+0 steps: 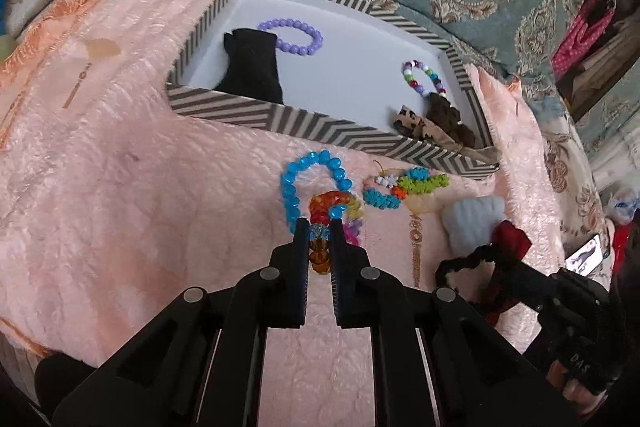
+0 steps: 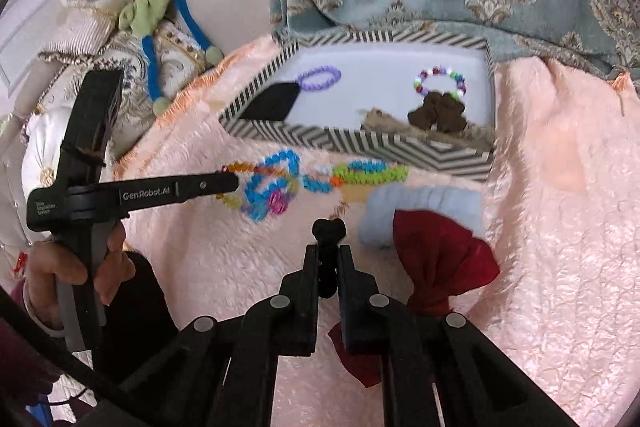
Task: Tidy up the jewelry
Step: 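Grasp the black scrunchie with the right gripper while the left gripper grasps the orange bead bracelet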
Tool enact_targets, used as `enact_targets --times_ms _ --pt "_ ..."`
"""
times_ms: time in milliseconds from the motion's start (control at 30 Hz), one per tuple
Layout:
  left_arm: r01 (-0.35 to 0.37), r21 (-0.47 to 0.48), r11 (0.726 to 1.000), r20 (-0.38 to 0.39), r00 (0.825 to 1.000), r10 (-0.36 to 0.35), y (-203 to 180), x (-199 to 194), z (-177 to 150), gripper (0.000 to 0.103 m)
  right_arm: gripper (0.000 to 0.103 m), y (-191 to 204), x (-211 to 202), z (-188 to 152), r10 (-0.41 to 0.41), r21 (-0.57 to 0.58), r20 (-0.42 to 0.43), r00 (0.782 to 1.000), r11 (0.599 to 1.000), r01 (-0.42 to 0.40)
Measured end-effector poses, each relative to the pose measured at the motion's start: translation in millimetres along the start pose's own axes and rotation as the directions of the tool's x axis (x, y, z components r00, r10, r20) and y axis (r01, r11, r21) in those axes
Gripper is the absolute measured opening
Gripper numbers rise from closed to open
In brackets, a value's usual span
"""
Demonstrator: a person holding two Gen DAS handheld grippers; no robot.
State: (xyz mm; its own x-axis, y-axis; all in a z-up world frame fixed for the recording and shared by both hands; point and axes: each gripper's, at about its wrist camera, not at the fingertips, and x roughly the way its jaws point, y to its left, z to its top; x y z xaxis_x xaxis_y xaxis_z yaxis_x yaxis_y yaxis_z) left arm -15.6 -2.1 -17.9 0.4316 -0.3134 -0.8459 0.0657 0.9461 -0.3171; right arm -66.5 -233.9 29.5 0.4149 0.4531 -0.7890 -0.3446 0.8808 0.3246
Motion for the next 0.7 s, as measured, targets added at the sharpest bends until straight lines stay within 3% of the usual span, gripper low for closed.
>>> enact_targets --times_ms 367,700 --pt "0.021 0.013 1.000 0.075 0.997 -0.022 -1 -50 12 0.008 0.008 5 -38 17 0.064 0.017 0.084 0.994 0.998 -0.065" --pt "0.017 0.045 0.999 0.117 0.993 -0.022 -12 -70 25 0.008 0.008 5 -55 36 0.060 0.018 0.142 0.988 0.998 -0.063"
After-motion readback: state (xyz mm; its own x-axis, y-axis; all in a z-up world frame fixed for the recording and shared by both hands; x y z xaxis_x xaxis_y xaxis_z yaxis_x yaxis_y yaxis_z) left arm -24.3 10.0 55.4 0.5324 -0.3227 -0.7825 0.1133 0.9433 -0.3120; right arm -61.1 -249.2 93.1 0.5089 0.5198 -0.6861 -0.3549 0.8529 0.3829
